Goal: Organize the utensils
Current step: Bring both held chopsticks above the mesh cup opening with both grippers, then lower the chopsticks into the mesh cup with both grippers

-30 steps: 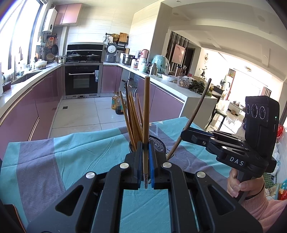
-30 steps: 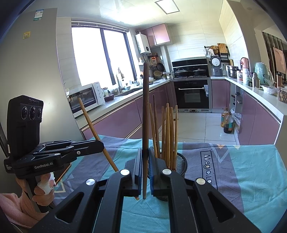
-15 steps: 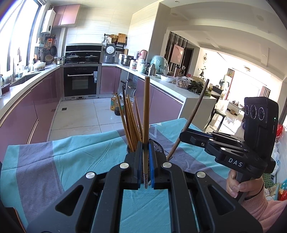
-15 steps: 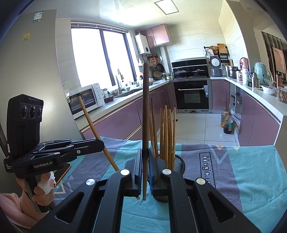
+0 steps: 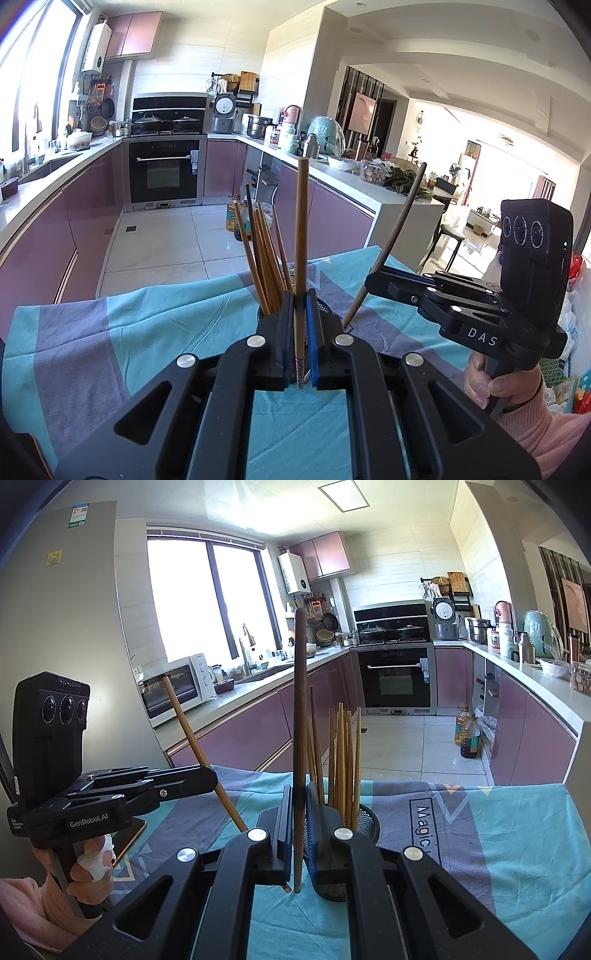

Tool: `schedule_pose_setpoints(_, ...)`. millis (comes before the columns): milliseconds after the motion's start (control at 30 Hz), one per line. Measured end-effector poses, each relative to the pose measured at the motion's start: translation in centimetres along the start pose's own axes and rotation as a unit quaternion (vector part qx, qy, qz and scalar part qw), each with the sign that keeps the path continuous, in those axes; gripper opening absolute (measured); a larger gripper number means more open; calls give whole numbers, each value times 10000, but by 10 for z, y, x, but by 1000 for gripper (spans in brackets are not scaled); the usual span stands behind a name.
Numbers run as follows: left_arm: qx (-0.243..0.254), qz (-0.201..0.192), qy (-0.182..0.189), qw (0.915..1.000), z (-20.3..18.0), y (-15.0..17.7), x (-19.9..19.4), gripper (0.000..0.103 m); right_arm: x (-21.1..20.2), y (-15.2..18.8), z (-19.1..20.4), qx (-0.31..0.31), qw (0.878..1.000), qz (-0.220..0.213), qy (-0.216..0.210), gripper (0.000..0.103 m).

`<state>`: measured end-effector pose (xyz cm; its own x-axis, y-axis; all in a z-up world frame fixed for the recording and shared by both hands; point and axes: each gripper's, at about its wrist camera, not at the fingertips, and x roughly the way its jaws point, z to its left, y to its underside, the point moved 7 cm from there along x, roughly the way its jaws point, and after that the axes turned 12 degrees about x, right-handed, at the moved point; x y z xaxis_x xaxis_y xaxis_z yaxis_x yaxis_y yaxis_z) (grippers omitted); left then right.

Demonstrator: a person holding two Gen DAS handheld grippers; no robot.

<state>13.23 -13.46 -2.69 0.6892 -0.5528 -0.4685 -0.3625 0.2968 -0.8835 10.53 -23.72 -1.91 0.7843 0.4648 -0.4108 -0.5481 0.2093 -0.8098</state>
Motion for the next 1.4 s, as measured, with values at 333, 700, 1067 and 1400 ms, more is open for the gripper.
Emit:
schedule_pose_setpoints(333,52,-68,23,10000,1,-6,-2,7,1,-5,2,-30,10000,-45,16,6)
schedule_pose_setpoints(700,68,-97,37,9999,1,-9,-2,7,0,-10,1,-54,9999,-140,24,6)
schedule_pose_setpoints(1067,105,-170,22,9998,2,-10,-5,7,3,-15,1,-57,9998,-179,22,6)
schedule_pose_setpoints(1400,158,-222,-33,9996,2,-14,-5,7,0,-20,-1,-71,9997,-239,23,6)
